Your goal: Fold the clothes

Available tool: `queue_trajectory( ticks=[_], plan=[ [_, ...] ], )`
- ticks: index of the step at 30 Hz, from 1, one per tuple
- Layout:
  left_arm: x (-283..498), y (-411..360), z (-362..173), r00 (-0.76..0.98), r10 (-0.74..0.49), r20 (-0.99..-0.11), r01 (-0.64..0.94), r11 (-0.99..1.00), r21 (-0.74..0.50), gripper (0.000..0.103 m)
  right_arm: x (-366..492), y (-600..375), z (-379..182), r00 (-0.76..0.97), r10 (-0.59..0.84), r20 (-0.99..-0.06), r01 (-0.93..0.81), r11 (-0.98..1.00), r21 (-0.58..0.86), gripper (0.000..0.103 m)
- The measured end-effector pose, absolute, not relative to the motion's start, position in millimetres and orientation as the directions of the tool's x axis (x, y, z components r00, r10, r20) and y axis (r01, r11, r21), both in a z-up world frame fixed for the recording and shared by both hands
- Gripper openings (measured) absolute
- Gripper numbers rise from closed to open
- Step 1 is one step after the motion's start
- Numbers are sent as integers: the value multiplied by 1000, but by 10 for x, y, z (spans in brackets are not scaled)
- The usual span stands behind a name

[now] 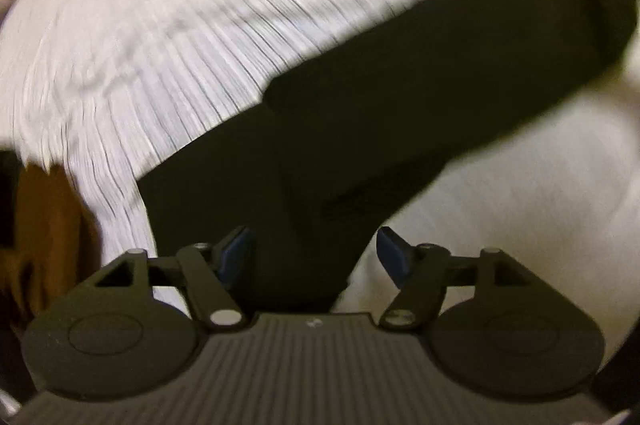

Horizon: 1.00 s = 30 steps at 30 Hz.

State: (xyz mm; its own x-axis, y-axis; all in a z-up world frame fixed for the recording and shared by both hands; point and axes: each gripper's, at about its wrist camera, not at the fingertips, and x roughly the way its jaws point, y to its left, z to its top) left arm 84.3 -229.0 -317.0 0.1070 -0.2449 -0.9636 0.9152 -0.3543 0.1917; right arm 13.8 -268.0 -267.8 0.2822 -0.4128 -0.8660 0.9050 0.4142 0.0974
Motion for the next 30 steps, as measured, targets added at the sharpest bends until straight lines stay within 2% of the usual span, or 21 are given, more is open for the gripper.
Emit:
queue_trajectory(
  ticks=[2, 4, 7, 9, 13, 14, 17, 20, 24, 30],
  plan=[
    [911, -2298, -3219, 126, -222, -967, 899, -387, 206, 10, 300, -2728, -2713, 281, -413, -866, 893, 443, 79, 68],
    [1159, -2359, -3012, 122, -249, -961, 914, -349, 206, 10, 375, -2756, -2703, 266, -424, -865, 889, 455, 51, 68],
    [1592, -2591, -2706, 187, -316, -930, 911, -298, 285, 11, 346, -2765, -2665, 245, -435, -866, 903, 428, 41, 68],
    [1879, -2776, -2581, 232, -342, -910, 912, -248, 326, 26, 326, -2736, -2661, 231, -437, -869, 912, 408, 37, 68],
    [2039, -2854, -2469, 300, -387, -872, 874, -256, 414, 37, 290, -2596, -2647, 209, -433, -877, 929, 369, 39, 68],
    [1971, -2789, -2483, 286, -396, -873, 868, -279, 411, 45, 279, -2537, -2634, 206, -430, -879, 932, 360, 42, 68],
    [1742, -2573, -2535, 233, -419, -877, 848, -354, 394, 49, 239, -2352, -2636, 198, -418, -887, 940, 337, 52, 68],
    [1401, -2288, -2799, 195, -374, -907, 800, -474, 368, 63, 210, -2186, -2706, 186, -392, -901, 953, 296, 68, 68],
    [1393, -2154, -3053, 164, -311, -936, 851, -436, 294, 65, 242, -2057, -2768, 184, -367, -912, 957, 278, 82, 68],
    [1721, -2270, -3010, 151, -294, -944, 944, -239, 225, 65, 826, -2355, -2681, 317, -367, -874, 845, 528, 85, 68]
  ],
)
